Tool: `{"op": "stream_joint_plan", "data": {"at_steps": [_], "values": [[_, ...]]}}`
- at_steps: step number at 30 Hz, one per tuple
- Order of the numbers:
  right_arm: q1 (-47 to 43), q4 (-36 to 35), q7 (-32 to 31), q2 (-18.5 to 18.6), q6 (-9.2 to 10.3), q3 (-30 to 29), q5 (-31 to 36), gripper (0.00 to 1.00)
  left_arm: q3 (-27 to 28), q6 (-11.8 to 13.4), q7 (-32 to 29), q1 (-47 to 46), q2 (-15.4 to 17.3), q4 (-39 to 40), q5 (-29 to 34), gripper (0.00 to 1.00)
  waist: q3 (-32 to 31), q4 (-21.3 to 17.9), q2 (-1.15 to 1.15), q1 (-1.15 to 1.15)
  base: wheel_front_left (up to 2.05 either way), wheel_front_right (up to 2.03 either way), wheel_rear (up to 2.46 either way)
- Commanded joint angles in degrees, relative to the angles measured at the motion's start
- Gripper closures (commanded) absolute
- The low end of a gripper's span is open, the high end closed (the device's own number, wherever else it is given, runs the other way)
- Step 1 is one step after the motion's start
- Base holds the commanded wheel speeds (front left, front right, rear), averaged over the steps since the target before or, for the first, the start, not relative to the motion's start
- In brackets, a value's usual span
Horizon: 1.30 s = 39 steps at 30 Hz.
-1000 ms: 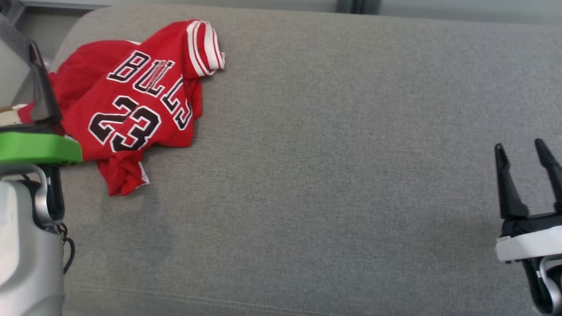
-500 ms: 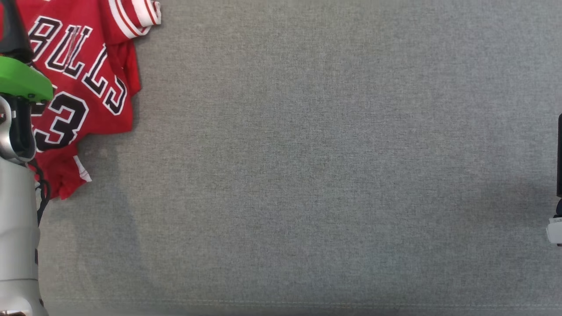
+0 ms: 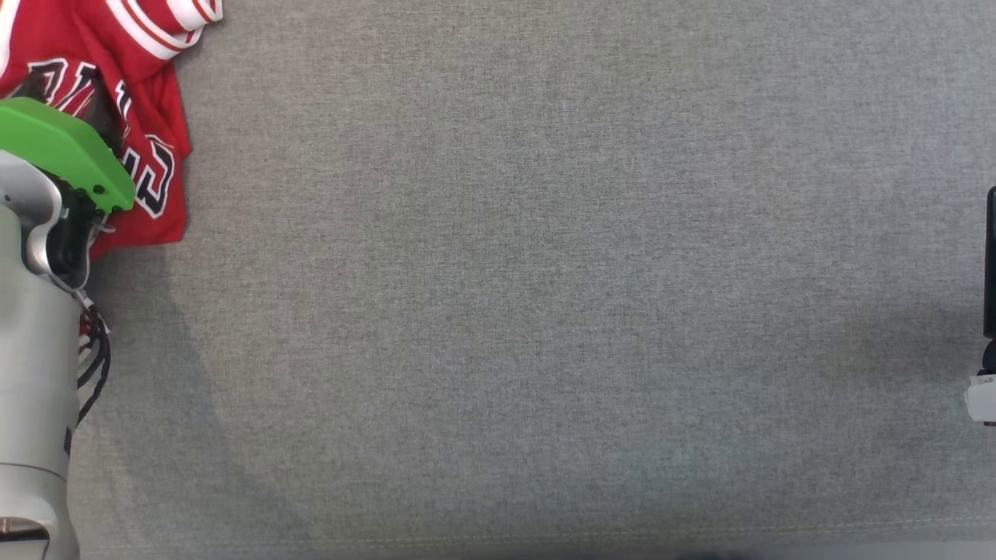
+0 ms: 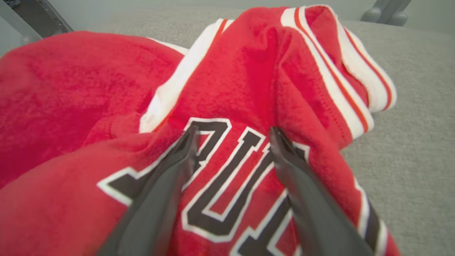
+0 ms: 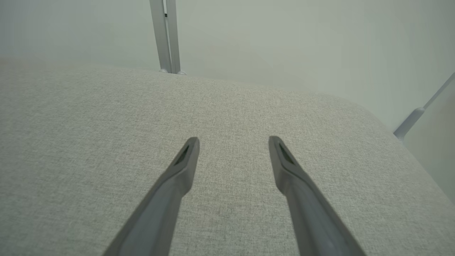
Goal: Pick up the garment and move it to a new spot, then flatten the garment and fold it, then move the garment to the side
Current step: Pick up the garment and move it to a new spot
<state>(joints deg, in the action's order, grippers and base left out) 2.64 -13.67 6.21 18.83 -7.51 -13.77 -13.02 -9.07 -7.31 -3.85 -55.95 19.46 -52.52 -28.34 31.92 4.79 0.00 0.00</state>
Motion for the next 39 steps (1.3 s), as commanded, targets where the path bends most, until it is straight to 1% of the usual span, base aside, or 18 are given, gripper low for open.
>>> {"op": "stream_joint_plan", "data": {"at_steps": [1, 2, 3, 4, 5, 9, 11, 14, 19, 25, 32, 36, 39], "values": [[0.4, 0.2, 0.5, -0.3, 0.04, 0.1, 0.1, 0.0, -1.0, -0.2, -1.7, -0.9, 0.1, -0.9, -1.8, 0.0, 0.2, -0.4, 0.0, 0.0, 0.0, 0.0, 0.0], [0.5, 0.3, 0.5, -0.4, 0.04, 0.2, 0.1, 0.0, -1.5, -0.2, -2.7, -0.8, 0.0, -1.3, -2.8, 0.0, 0.2, -0.5, 0.0, 0.0, 0.0, 0.0, 0.0], [0.6, 0.4, 0.5, -0.6, 0.04, 0.3, 0.2, 0.0, -2.1, -0.2, -3.6, -0.7, 0.3, -1.7, -3.7, 0.06, 0.2, -0.7, 0.0, 0.0, 0.0, 0.0, 0.0], [0.7, 0.6, 0.5, -0.7, 0.04, 0.4, 0.3, 0.0, -2.6, -0.2, -3.8, -0.7, 0.6, -1.9, -4.3, 0.6, 0.2, -0.7, 0.0, 0.0, 0.0, 0.0, 0.0], [0.9, 0.7, 0.5, -0.9, 0.04, 0.5, 0.4, 0.0, -3.1, -0.2, -3.7, -0.8, 1.0, -2.1, -5.2, 1.0, 0.2, -0.8, 0.0, 0.0, 0.0, 0.0, 0.0], [1.4, 1.6, 0.9, -1.3, 0.04, 1.1, 0.0, 0.0, -3.8, -0.2, -2.1, -1.7, 2.6, -2.5, -7.2, 1.0, -0.7, -1.1, 0.0, 0.0, 0.0, 0.0, 0.0], [1.6, 2.1, 1.3, -1.5, 0.04, 1.6, -0.3, 0.0, -4.2, -0.2, -0.5, -2.7, 3.7, -2.5, -8.0, 1.0, -1.2, -1.3, 0.0, 0.0, 0.0, 0.0, 0.0], [1.7, 3.2, 1.8, -2.0, 0.04, 2.0, -0.2, 0.0, -4.8, -0.2, 2.4, -3.5, 4.3, -2.3, -8.0, 1.0, -2.8, -1.3, 0.0, 0.0, 0.0, 0.0, 0.0], [2.0, 5.4, 3.0, -3.1, 0.04, 3.3, -0.4, 0.0, -5.8, -0.2, 6.6, -5.5, 6.0, -1.6, -6.8, 1.0, -6.4, -1.3, 0.0, 0.0, 0.0, 0.0, 0.0], [1.9, 8.2, 4.3, -4.9, 0.04, 5.1, -0.4, 0.0, -7.9, -0.2, 9.5, -7.9, 7.9, 1.4, -4.6, 1.0, -10.9, -1.9, 0.0, 0.0, 0.0, 0.0, 0.0], [1.6, 11.6, 6.0, -7.2, 0.04, 6.6, -0.6, 0.0, -10.3, 0.2, 8.6, -11.4, 8.2, 8.8, -2.4, 1.0, -15.1, -4.1, 0.0, 0.0, 0.0, 0.0, 0.0], [1.9, 13.2, 6.8, -8.7, 0.04, 7.4, -0.5, 0.0, -11.8, 0.4, 6.6, -13.6, 7.3, 14.8, -1.3, 1.0, -16.8, -6.8, 0.0, 0.0, 0.0, 0.0, 0.0], [2.2, 14.5, 7.5, -9.6, 0.04, 8.0, -0.9, 0.0, -13.0, 0.7, 4.2, -15.3, 6.2, 19.4, -1.1, 1.0, -17.4, -9.4, 0.0, 0.0, 0.0, 0.0, 0.0]]}}
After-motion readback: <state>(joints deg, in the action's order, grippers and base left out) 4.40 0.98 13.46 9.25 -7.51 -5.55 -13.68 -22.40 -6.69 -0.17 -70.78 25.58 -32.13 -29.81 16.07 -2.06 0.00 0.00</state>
